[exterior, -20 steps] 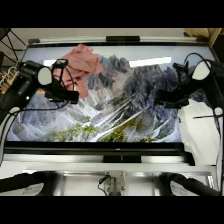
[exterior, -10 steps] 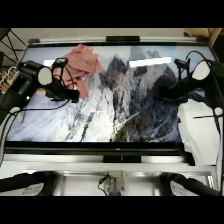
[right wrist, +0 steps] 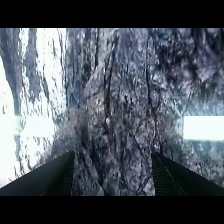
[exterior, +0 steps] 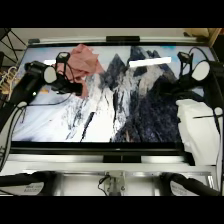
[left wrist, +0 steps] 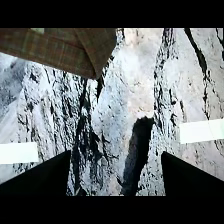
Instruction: Fold the shirts.
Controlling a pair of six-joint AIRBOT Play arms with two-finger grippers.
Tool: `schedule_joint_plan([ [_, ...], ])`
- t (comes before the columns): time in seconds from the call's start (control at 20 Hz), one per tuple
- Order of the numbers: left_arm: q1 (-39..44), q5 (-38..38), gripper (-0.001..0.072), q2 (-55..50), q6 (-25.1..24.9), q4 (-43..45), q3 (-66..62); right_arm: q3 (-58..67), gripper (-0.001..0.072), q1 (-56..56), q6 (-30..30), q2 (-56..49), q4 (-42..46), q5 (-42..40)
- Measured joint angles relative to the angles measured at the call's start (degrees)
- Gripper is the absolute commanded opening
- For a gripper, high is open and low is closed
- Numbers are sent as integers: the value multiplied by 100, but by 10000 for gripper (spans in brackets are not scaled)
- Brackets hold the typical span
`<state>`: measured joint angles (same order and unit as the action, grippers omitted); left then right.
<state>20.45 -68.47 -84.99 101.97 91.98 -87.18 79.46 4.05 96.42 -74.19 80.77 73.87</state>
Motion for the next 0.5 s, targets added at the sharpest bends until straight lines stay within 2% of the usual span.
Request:
schedule_joint_plan([
  [0.2,-938,55,663,-1016,-4,85,-1110,-2,588,0,-2,0,-90,-260],
  [0.35,-1602,96,663,-1749,223,-254,-1770,-2,587,2,-31,0,-490,-308],
  [0.5,-1952,446,661,-2288,422,-599,-2044,0,587,9,-160,0,-903,-343],
])
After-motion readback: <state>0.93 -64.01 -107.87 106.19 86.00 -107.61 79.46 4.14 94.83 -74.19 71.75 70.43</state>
